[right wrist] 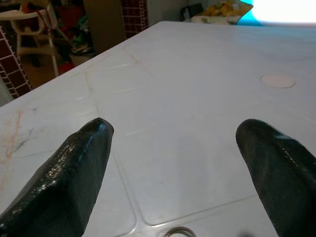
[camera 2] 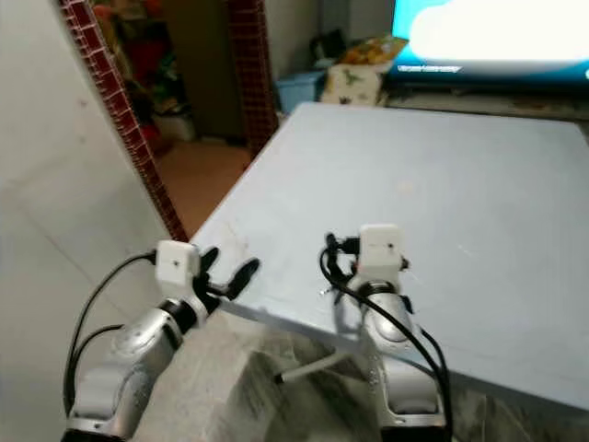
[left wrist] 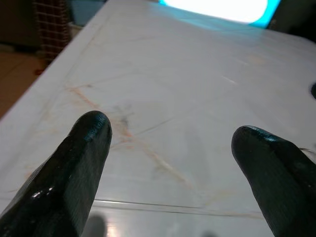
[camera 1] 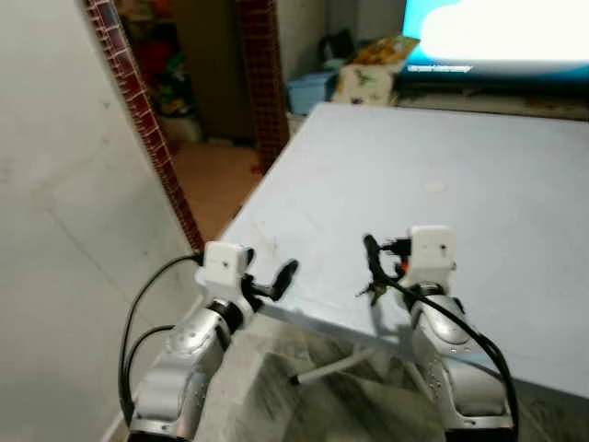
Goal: Hang keys on a hook
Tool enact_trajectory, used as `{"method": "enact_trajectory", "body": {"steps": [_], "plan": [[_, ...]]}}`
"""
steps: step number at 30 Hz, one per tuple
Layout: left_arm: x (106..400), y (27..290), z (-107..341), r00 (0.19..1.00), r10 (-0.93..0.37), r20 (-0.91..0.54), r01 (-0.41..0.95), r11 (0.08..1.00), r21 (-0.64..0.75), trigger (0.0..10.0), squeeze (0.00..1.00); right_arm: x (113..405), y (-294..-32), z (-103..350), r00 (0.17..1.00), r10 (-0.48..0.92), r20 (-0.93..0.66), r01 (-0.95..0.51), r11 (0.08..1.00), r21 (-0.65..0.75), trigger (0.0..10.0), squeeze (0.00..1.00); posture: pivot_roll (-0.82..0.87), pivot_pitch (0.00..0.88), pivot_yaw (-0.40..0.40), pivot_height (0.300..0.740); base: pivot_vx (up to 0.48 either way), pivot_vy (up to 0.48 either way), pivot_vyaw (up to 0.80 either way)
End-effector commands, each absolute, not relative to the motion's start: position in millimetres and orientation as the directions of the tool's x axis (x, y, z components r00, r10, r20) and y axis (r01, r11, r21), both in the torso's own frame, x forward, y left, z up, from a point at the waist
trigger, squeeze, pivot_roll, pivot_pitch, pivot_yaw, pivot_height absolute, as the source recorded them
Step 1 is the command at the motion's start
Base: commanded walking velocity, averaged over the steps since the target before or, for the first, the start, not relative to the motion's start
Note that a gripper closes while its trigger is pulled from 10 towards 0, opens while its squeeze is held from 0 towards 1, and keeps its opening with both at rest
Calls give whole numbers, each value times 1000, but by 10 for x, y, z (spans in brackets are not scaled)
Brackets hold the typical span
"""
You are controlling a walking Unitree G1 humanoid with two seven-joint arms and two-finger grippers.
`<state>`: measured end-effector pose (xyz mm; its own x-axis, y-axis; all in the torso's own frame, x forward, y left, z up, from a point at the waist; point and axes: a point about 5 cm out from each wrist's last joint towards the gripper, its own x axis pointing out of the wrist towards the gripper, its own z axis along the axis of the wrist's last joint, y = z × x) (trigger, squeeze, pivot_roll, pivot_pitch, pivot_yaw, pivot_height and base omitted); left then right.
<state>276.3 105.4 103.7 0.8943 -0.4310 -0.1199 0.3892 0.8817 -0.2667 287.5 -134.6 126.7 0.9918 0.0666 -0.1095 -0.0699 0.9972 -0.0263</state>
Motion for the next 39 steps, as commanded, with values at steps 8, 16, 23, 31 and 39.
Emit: {"method": "enact_trajectory", "body": {"steps": [8, 16, 23, 31, 39], "plan": [[2711, 1116, 966, 883, -435, -179, 387, 888, -248, 10000, 0, 2867, -1322, 1298, 990, 71, -119, -73, 997, -12, 10000, 0, -75, 0, 111, 740, 0, 0, -131], [2650, 1157, 912, 862, -456, -220, 403, 881, -249, 10000, 0, 2813, -1278, 1306, 989, 70, -133, -69, 998, 14, 10000, 0, -74, 0, 119, 740, 0, 0, -709], [2688, 1137, 907, 844, -480, -241, 427, 872, -241, 10000, 0, 2805, -1266, 1293, 985, 77, -155, -75, 997, 19, 10000, 0, -73, 0, 123, 740, 0, 0, -712], [2667, 1159, 880, 801, -533, -273, 482, 844, -233, 10000, 0, 2786, -1187, 1257, 964, 124, -234, -116, 992, 50, 10000, 0, -69, 0, 116, 740, 0, 0, -711], [2646, 1146, 868, 752, -593, -288, 552, 806, -216, 10000, 0, 2746, -1136, 1206, 948, 151, -280, -138, 988, 64, 10000, 0, -70, 0, 116, 740, 0, 0, -620]]}}
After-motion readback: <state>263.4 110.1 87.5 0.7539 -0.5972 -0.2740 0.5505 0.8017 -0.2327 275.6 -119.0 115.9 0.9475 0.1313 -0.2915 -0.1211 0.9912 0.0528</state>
